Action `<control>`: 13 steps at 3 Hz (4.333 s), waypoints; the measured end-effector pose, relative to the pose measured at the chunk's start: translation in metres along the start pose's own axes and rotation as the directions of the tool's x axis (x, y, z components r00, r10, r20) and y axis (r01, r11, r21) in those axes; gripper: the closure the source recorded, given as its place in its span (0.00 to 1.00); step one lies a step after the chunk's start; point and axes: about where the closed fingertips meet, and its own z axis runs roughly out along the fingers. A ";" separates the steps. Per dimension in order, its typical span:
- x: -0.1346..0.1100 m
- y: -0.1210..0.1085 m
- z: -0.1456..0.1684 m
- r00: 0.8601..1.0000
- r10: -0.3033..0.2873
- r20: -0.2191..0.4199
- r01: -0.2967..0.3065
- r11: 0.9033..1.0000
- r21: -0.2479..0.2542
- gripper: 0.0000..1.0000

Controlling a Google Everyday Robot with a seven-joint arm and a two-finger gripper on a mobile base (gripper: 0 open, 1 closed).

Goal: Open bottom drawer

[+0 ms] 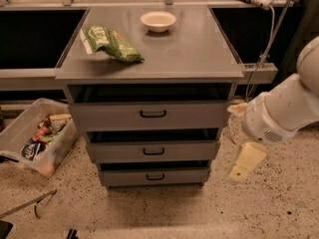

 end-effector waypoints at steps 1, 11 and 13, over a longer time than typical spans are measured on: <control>0.020 -0.001 0.087 0.995 0.038 0.087 -0.036 0.999 -0.026 0.00; 0.091 0.069 0.546 0.959 0.106 0.265 -0.104 0.994 -0.020 0.00; 0.099 0.056 0.562 0.957 0.098 0.274 -0.105 0.994 0.012 0.00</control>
Offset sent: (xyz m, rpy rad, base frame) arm 0.0065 0.0115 -0.0722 0.0798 0.0285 -0.0008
